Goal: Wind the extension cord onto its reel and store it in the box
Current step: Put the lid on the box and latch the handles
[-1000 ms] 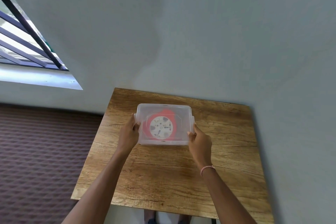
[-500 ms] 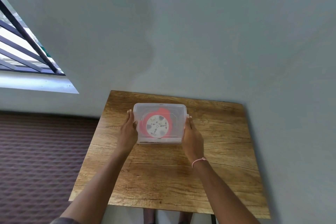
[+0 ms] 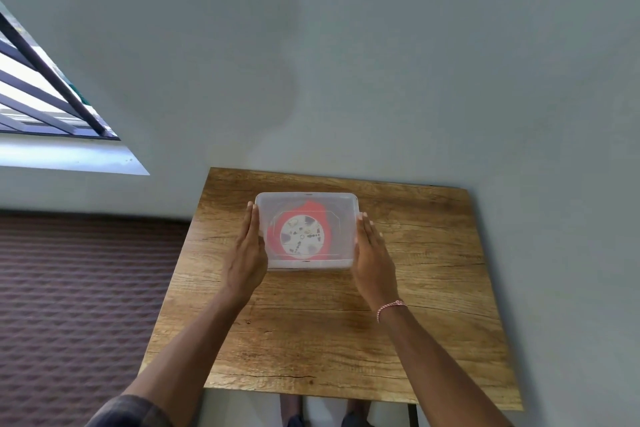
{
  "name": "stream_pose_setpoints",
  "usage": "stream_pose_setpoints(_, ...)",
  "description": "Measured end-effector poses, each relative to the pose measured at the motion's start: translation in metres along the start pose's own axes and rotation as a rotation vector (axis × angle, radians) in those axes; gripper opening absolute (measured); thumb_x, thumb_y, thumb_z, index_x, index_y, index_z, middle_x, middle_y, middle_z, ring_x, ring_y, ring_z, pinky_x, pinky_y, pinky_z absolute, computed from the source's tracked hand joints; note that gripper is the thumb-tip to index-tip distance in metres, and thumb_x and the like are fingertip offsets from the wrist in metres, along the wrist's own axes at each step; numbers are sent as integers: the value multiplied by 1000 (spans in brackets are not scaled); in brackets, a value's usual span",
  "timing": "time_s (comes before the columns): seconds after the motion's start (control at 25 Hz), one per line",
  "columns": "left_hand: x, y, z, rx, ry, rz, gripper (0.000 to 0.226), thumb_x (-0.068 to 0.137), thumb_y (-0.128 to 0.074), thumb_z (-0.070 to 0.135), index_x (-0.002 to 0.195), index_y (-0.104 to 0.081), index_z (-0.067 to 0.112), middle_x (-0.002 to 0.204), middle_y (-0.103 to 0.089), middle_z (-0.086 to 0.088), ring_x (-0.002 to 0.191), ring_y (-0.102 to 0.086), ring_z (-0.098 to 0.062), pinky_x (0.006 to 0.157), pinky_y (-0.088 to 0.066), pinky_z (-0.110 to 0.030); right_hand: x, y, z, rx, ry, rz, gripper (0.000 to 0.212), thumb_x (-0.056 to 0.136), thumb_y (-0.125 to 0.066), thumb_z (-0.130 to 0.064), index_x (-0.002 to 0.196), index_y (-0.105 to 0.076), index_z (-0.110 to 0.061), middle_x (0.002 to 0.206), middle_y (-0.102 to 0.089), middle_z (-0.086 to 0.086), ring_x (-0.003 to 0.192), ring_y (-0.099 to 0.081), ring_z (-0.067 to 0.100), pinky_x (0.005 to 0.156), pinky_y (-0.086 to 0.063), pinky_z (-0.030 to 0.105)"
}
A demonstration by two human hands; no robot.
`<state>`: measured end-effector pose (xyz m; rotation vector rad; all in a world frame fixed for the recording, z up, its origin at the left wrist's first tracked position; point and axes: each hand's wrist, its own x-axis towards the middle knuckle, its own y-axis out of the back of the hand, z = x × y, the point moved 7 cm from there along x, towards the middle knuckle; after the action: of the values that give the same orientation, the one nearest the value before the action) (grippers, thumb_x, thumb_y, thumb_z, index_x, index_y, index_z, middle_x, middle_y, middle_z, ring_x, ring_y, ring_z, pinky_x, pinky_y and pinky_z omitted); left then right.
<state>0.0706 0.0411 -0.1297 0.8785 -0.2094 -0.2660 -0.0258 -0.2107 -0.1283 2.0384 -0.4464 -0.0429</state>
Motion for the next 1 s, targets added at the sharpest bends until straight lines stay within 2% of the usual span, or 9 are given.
stream_pose_setpoints(0.12, 1, 5, -12, -309, 148, -9, 53, 117, -32, 21, 168, -21, 30, 176, -16, 7, 163, -18, -21, 123, -38, -45, 11, 12, 16, 423, -229, -13, 35, 104, -56, -31, 139, -58, -25, 135, -66, 1, 121, -66, 20, 83, -64, 37)
stream_pose_setpoints(0.24, 0, 0, -27, -711, 374, -88, 55, 116, -38, 27, 166, -22, 43, 160, -43, 5, 144, -51, -26, 109, -52, -41, 14, 3, 31, 887, -568, -160, 38, 99, -66, -20, 135, -56, -25, 135, -62, -2, 120, -64, 19, 88, -62, 41)
stream_pose_setpoints(0.32, -3, -5, -38, -867, 563, -142, 62, 114, -45, 26, 168, -16, 37, 156, -51, -4, 132, -63, -31, 107, -56, -52, 9, -12, 31, 1162, -766, -282, 33, 102, -61, -12, 134, -55, -16, 134, -65, 7, 114, -69, 24, 87, -62, 43)
stream_pose_setpoints(0.4, -7, -10, -41, -998, 691, -169, 53, 113, -50, 23, 164, -35, 19, 147, -63, -12, 122, -70, -31, 99, -61, -50, 6, -18, 31, 1299, -866, -300, 26, 102, -58, -5, 128, -61, -8, 125, -71, 15, 108, -72, 28, 79, -63, 40)
stream_pose_setpoints(0.48, -9, -9, -40, -1065, 745, -118, 35, 112, -53, 19, 143, -59, 5, 129, -74, -17, 106, -77, -26, 79, -65, -38, 7, -17, 35, 1329, -899, -238, 27, 98, -62, 0, 125, -63, -4, 122, -73, 17, 106, -72, 29, 78, -63, 41)
stream_pose_setpoints(0.56, -11, -6, -39, -1094, 785, -34, 22, 109, -59, 16, 123, -69, 4, 113, -79, -13, 98, -78, -26, 68, -65, -34, 8, -14, 36, 1340, -895, -164, 30, 94, -67, 4, 123, -67, -4, 118, -75, 14, 105, -73, 29, 83, -63, 45)
stream_pose_setpoints(0.76, -8, 7, -30, -825, 688, 149, 32, 103, -68, 12, 134, -66, 13, 111, -76, -2, 103, -75, -22, 84, -64, -40, 12, 0, 26, 908, -724, -50, 35, 98, -66, -9, 133, -65, -15, 116, -73, 3, 106, -72, 23, 84, -63, 47)
stream_pose_setpoints(0.92, -10, 6, -30, -868, 660, 165, 30, 102, -68, 10, 133, -70, 10, 111, -79, -4, 104, -77, -24, 89, -65, -45, 11, 3, 19, 824, -630, -5, 39, 102, -62, -13, 141, -60, -17, 119, -72, 2, 107, -71, 22, 83, -64, 45)
stream_pose_setpoints(1.0, -8, 7, -33, -892, 653, 167, 29, 102, -69, 9, 130, -72, 11, 109, -80, -3, 101, -78, -21, 84, -66, -40, 12, 4, 19, 784, -615, 7, 40, 102, -62, -13, 141, -59, -17, 119, -72, 1, 106, -71, 21, 82, -64, 44)
